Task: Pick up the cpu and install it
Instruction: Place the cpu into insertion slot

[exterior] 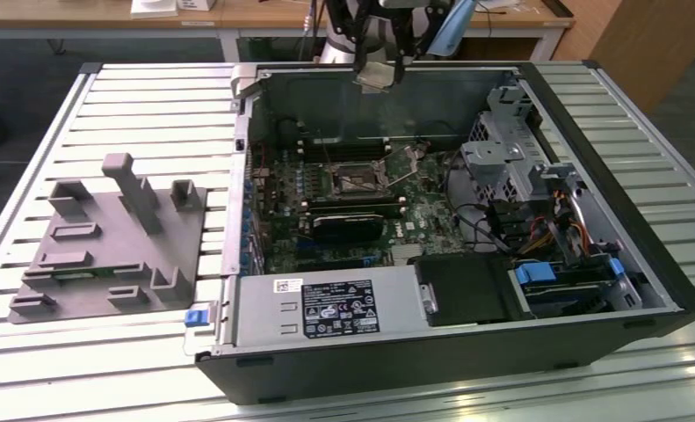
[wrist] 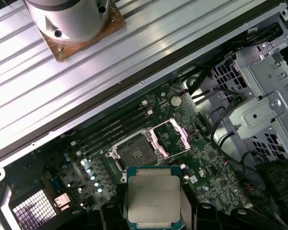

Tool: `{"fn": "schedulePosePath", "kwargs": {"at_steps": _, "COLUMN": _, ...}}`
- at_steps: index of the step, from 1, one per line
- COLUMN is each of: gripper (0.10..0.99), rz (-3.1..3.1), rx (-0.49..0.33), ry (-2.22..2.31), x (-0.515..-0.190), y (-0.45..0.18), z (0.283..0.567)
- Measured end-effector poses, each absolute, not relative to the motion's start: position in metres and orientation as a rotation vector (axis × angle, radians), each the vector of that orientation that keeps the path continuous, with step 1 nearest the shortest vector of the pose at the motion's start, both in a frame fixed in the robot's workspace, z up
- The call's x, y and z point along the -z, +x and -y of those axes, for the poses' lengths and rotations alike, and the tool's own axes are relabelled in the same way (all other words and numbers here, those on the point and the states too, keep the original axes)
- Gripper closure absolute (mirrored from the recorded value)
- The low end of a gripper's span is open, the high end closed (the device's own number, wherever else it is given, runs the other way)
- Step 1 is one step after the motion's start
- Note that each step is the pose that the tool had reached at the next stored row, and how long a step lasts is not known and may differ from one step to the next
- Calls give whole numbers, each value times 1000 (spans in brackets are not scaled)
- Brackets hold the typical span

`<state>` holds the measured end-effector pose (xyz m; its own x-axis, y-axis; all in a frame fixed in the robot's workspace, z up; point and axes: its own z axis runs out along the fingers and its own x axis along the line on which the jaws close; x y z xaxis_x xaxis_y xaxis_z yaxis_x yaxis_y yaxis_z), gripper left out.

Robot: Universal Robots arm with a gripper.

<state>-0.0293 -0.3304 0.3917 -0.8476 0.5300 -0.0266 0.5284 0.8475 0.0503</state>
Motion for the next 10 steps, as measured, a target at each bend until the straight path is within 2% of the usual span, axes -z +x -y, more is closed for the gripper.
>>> {"fn": "schedulePosePath", "kwargs": {"at_steps": 10, "gripper": 557, "rz": -2934, "rx": -60, "ry": 999, "x": -391, "y": -29, "z": 330}}
